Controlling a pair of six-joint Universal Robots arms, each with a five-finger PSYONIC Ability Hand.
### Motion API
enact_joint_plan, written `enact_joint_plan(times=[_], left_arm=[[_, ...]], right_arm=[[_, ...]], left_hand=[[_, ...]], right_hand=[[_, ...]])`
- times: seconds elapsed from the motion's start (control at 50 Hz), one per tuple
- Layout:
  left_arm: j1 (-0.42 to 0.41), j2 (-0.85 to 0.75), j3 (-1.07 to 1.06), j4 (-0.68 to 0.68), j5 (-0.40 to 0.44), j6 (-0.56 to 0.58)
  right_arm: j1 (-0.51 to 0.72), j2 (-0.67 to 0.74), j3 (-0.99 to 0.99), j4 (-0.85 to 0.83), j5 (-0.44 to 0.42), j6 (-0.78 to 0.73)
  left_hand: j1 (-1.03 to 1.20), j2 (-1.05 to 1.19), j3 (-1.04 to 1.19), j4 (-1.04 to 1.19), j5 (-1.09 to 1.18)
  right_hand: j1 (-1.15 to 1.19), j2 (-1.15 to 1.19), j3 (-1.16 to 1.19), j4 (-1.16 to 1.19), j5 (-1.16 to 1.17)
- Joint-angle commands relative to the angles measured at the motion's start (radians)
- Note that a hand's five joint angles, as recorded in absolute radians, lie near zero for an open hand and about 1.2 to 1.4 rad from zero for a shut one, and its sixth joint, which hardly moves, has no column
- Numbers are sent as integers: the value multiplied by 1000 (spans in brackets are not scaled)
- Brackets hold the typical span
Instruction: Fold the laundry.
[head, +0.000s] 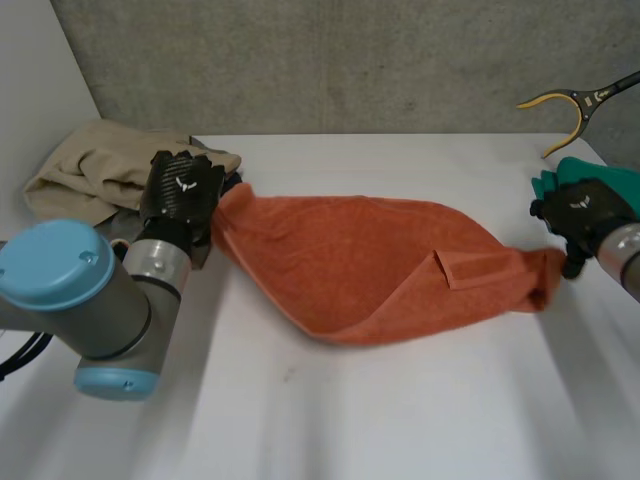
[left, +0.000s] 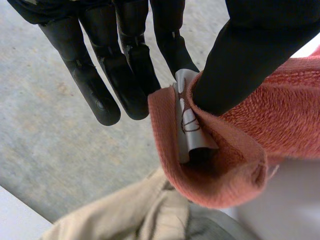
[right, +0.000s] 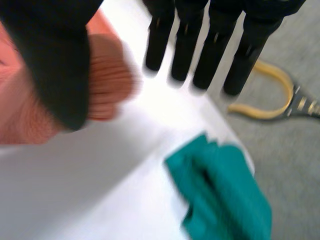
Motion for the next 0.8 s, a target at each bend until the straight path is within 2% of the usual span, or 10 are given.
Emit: enact_joint_plan(times=[0.02, 0.08, 0.16, 0.24, 0.32, 0.42, 0.52, 0.62, 0.7, 0.8], left_arm=[[0, 66, -55, -2, 0, -1], [-3, 93, -61, -2, 0, -4], [-9, 118, -70, -2, -1, -9], [-26, 136, -79, -2, -1, -9], [-37, 150, -92, -2, -1, -7], [-46, 166, -105, -2, -3, -9], [-47, 187, -118, -2, -1, -9], [-47, 205, -119, -3, -3, -9], [-46, 225, -125, -5, -3, -9], [-46, 270, -138, -16, -3, -12]], right_arm=[[-57, -68, 32, 31, 26, -80], [-48, -132, 18, 31, 48, -36], [-5, -178, -23, 43, 110, 101], [109, -168, -87, 131, 150, 231], [225, -79, -155, 206, 166, 337], [343, 68, -248, 215, 238, 474], [364, 199, -325, 217, 307, 511], [370, 266, -379, 212, 328, 517], [382, 245, -384, 172, 330, 521], [373, 87, -293, 45, 318, 521]], left_hand=[[235, 210, 201, 195, 255], [235, 210, 201, 195, 255], [235, 210, 201, 195, 255], [235, 210, 201, 195, 255], [235, 210, 201, 195, 255], [235, 210, 201, 195, 255], [235, 210, 201, 195, 255], [235, 210, 201, 195, 255], [235, 210, 201, 195, 255], [235, 210, 201, 195, 255]], right_hand=[[-320, -324, -346, -349, -325], [-320, -324, -346, -349, -325], [-320, -324, -346, -349, -325], [-320, -324, -346, -349, -325], [-320, -324, -346, -349, -325], [-254, -259, -280, -284, -259], [-177, -182, -204, -207, -182], [-157, -161, -183, -186, -162], [-192, -197, -218, -221, -197], [-236, -241, -262, -265, -241]])
